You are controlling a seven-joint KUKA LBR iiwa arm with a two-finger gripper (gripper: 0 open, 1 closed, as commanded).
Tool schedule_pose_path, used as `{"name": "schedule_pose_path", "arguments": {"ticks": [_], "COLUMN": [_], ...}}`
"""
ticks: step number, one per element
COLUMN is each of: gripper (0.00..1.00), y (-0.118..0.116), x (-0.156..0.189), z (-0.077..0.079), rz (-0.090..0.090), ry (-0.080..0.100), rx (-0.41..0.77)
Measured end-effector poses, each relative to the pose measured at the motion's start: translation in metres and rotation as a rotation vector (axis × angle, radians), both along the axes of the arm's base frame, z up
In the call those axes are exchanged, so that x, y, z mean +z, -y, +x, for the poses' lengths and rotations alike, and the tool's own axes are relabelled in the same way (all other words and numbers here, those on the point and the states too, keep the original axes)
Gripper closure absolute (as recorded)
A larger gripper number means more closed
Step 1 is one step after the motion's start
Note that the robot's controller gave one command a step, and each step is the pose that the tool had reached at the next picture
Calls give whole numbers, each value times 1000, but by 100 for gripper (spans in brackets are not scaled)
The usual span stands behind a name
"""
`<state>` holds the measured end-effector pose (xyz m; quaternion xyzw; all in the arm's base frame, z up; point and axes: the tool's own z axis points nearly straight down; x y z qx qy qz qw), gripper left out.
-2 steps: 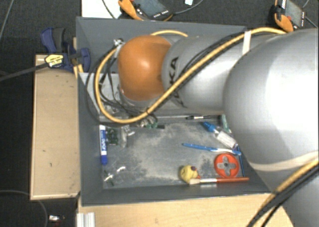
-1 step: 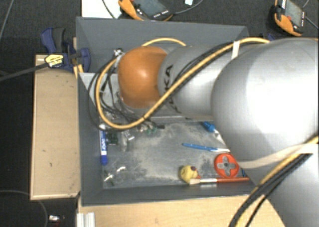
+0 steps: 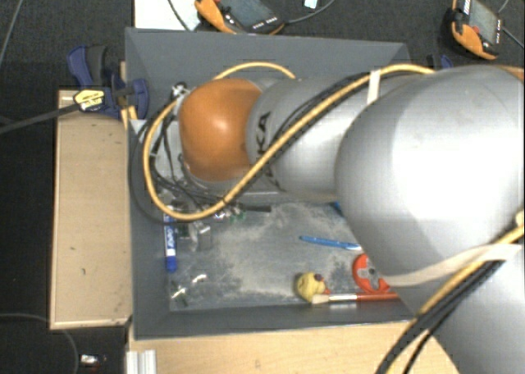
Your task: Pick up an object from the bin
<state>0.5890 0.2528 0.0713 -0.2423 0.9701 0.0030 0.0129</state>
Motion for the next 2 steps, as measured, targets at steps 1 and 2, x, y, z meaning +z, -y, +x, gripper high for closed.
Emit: {"name": "schedule_pose_path", "arguments": {"ticks": [1, 2], "gripper": [0, 0], "y": [25, 19], "x": [0, 0], "z": [3, 1], "rz": [-4, -3], "ry": [-4, -2], "rx": [43, 34]}}
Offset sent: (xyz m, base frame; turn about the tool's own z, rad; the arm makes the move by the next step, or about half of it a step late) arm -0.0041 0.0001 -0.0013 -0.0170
